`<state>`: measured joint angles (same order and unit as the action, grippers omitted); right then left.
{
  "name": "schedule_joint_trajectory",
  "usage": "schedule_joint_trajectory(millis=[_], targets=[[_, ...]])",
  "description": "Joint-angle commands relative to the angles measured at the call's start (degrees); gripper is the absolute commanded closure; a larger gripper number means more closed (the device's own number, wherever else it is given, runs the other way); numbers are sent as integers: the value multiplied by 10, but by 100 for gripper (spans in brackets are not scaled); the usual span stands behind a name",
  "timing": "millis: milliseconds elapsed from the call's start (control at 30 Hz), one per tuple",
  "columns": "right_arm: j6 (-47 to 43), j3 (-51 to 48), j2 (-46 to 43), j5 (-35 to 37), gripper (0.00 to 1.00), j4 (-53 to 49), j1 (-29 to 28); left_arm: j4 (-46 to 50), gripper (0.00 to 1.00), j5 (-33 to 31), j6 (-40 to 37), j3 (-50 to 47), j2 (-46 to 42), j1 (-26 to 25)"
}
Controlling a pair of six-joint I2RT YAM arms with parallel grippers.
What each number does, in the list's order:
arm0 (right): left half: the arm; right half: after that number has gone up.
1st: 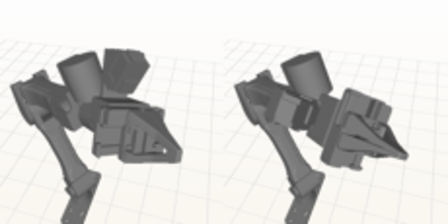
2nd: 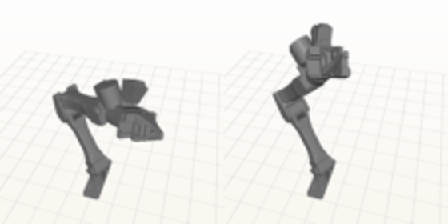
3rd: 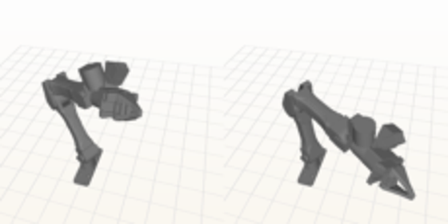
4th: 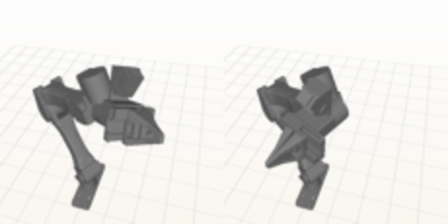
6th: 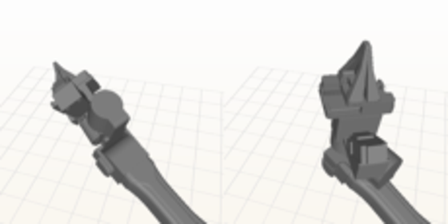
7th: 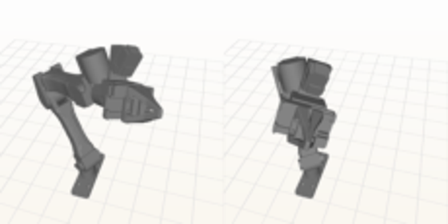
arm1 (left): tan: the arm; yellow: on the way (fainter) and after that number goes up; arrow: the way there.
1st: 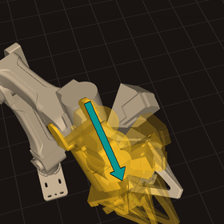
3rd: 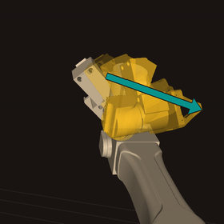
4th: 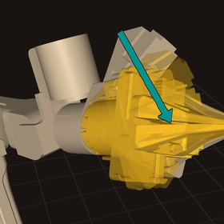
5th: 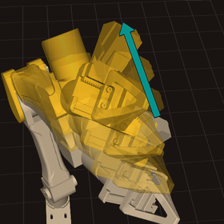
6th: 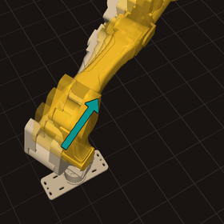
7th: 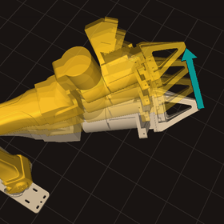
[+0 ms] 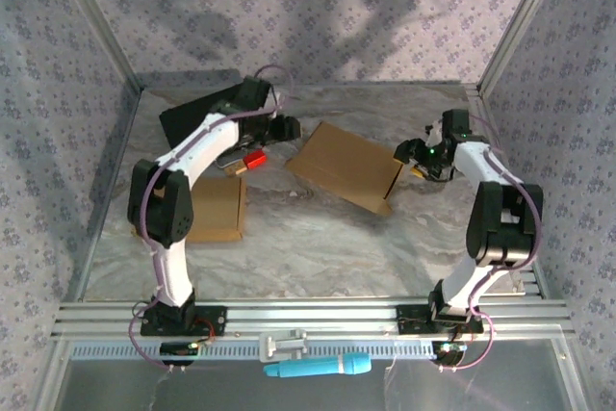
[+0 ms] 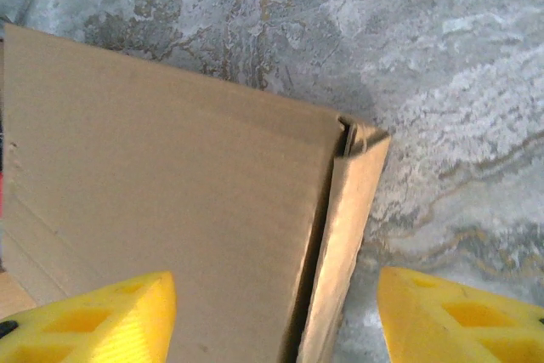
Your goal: Fold the paper box
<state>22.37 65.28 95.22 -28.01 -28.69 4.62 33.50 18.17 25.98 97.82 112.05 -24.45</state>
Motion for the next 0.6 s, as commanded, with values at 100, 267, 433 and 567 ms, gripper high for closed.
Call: schedule_joint_trajectory(millis=[100, 267, 433, 567], targets=[[28, -27, -14, 5, 35, -8, -15, 69, 42, 27, -113, 130, 128, 5], [33, -43, -12, -15, 34, -4, -13, 49, 42, 75, -131, 173, 181, 1], [25, -51, 2, -39, 34, 1, -12, 2, 41, 113, -122, 154, 186, -5], [11, -49, 23, -46, 34, 0, -5, 1, 43, 116, -112, 142, 191, -7]])
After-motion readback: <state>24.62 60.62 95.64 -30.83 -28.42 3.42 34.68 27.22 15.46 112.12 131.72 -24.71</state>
